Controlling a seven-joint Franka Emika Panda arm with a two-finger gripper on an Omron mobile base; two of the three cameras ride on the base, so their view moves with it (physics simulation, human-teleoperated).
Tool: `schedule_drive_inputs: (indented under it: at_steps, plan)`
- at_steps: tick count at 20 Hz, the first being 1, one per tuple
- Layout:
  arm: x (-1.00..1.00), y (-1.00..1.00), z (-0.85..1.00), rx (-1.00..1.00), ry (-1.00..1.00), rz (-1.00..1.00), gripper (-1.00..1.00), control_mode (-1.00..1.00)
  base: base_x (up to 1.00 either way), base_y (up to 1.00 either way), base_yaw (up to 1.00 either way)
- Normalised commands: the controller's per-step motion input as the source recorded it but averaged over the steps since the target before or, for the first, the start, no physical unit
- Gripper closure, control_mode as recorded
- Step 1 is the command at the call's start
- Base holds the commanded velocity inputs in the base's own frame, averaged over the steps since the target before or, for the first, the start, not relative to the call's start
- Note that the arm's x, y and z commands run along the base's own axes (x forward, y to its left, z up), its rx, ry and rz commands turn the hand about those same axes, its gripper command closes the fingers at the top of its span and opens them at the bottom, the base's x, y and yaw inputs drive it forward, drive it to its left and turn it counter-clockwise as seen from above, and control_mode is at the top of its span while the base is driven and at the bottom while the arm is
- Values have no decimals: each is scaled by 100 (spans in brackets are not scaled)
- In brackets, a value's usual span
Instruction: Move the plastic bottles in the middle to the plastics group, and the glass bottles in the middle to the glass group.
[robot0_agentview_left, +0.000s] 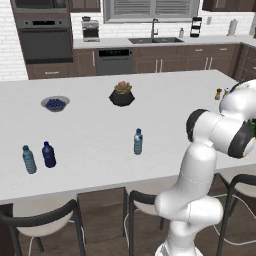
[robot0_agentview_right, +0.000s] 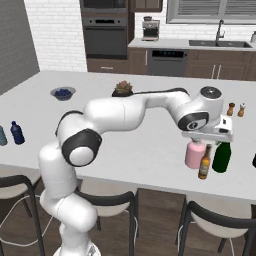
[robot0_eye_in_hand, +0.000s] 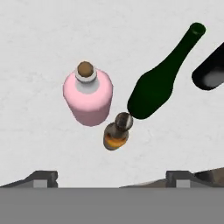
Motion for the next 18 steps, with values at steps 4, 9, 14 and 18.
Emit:
schedule_drive_inputs:
  at_steps: [4, 9, 14, 18]
  plan:
    - [-44, 96, 10, -9, 0, 0, -100, -100, 0, 0, 0]
    - [-29, 100, 1, -6, 0, 1, -100, -100, 0, 0, 0]
    - [-21, 100, 0, -11, 0, 0, -100, -100, 0, 0, 0]
    - [-12, 100, 0, -7, 4, 0, -100, -100, 0, 0, 0]
